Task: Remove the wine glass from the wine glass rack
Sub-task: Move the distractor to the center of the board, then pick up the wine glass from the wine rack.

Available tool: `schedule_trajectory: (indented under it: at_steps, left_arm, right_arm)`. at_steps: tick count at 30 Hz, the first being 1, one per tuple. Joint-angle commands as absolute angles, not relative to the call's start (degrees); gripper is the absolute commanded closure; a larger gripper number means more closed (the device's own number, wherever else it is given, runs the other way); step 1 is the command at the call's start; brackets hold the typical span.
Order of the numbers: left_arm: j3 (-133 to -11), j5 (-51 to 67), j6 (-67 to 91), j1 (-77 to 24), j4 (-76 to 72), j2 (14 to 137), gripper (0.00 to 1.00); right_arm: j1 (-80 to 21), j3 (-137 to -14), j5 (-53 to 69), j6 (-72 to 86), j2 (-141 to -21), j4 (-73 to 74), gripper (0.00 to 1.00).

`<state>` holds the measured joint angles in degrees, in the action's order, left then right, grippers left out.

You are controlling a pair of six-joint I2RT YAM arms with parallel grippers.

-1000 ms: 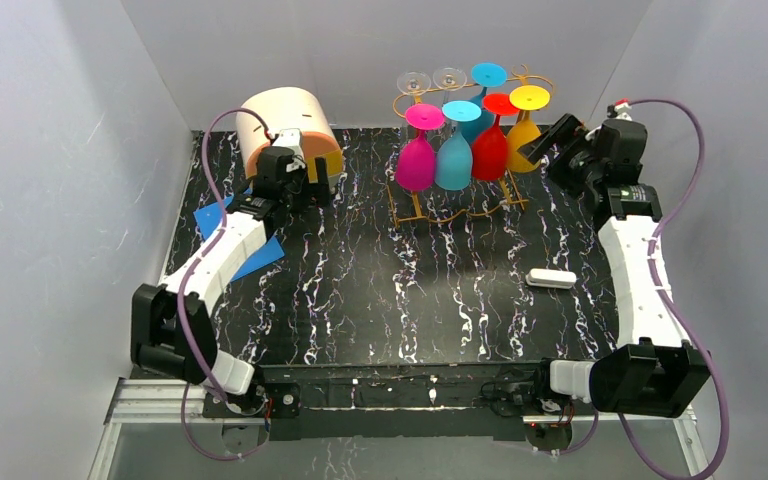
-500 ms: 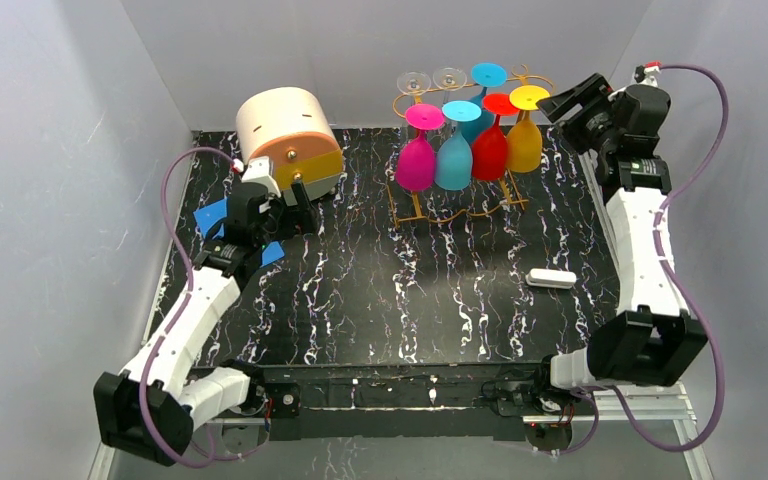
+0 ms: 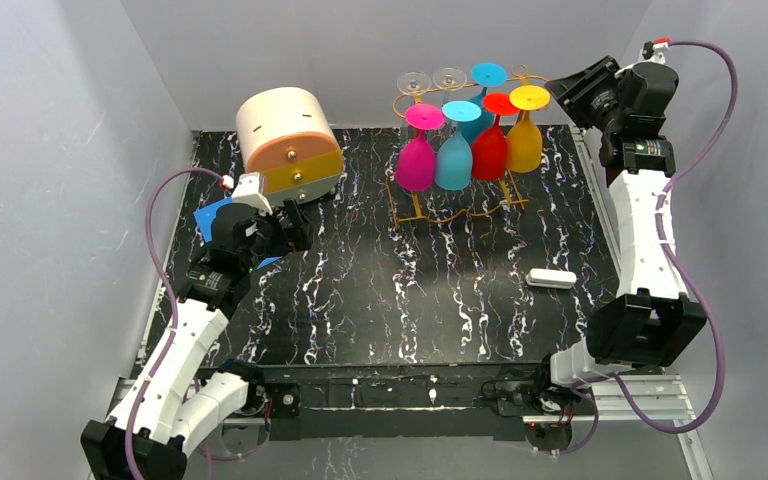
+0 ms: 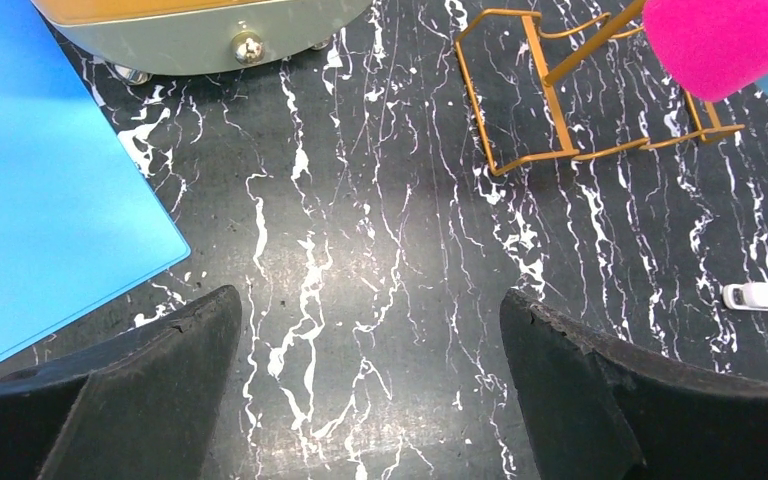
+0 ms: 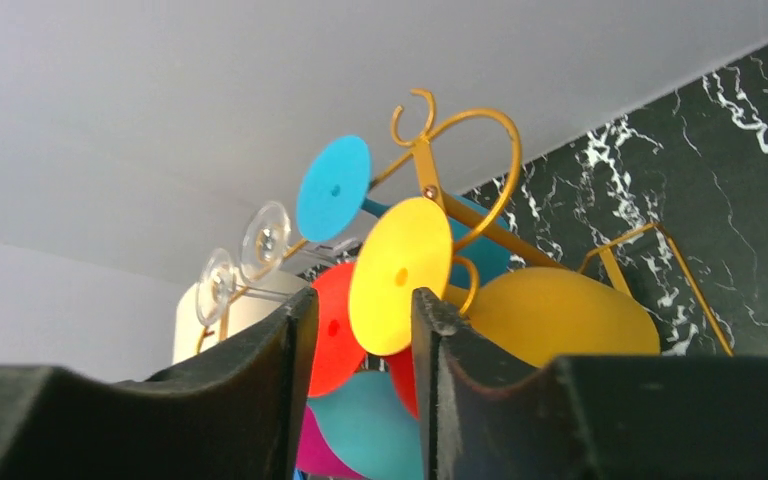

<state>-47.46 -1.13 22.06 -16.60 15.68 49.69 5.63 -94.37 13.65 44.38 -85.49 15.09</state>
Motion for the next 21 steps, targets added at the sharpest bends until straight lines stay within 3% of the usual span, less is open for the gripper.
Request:
schedule_trajectory:
  at_steps: [1, 8, 21]
  left_arm:
    - [-46.8, -2.6, 19.5, -16.3, 17.8, 48.6, 0.02]
    - [-48.1, -1.4, 18.6, -16.3, 19.7, 48.4, 0.02]
    - [-49.9, -2.2, 17.8, -16.3, 21.3, 47.5, 0.02]
  right_arm:
    - [6.1, -98.9, 13.8, 42.8, -87.2, 14.7, 0.56]
    - [6.1, -101.4, 12.5, 43.1, -89.8, 16.8, 0.47]
    - [6.1, -103.8, 14.7, 42.4, -93.0, 19.6, 0.54]
